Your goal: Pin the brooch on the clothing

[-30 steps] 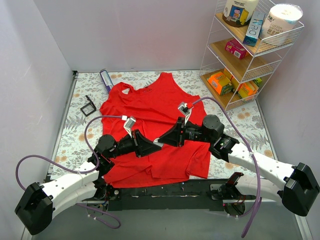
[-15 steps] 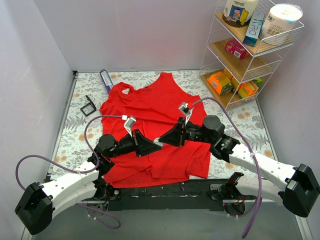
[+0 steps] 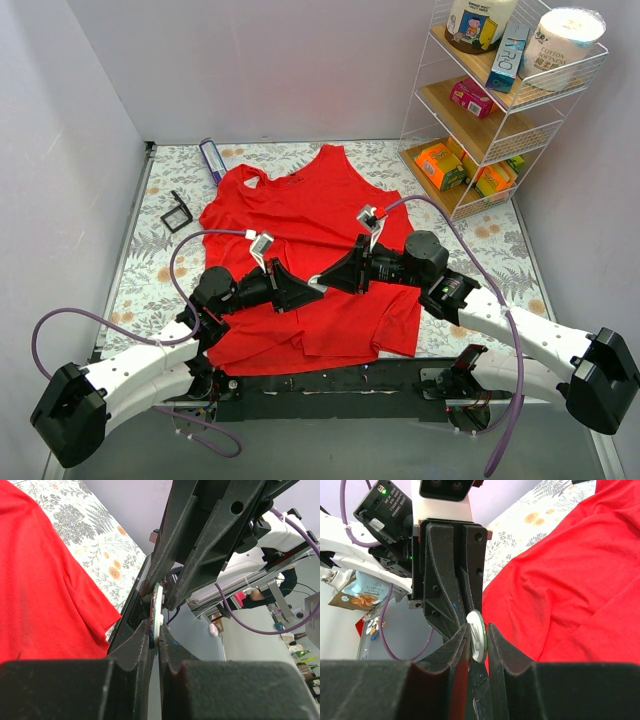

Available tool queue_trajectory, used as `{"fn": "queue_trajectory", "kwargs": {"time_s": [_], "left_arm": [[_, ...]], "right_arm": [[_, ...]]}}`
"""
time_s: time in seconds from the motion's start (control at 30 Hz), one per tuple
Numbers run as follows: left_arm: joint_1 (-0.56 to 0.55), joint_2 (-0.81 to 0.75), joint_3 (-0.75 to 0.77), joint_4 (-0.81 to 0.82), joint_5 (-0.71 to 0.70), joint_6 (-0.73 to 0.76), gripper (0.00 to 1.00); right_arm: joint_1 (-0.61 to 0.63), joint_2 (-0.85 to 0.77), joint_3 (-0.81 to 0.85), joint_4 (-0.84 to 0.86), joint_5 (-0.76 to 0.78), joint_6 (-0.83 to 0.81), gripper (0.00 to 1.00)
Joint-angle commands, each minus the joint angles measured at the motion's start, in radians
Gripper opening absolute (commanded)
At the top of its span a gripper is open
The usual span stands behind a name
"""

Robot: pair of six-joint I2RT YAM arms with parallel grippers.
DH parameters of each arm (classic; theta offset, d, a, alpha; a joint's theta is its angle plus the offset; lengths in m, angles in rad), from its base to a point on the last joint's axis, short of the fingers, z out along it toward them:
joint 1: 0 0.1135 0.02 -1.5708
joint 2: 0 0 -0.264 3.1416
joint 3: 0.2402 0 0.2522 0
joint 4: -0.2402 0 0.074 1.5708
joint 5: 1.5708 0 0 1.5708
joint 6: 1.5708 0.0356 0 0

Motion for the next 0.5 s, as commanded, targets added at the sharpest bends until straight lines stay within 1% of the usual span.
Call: {"fn": "queue_trajectory", "kwargs": {"time_s": [0.0, 0.47], "left_arm": [[0.01, 0.008, 0.039, -0.021, -0.089, -0.001, 0.0], [0.01, 0.015, 0.052, -0.014, -0.093, -0.015, 0.0]], "right_arm": [[0.025, -0.021, -0.003, -0.008, -0.046, -0.016, 0.27], [0.036, -0.019, -0.003, -0.069, -0.003, -0.054, 0.27]]}}
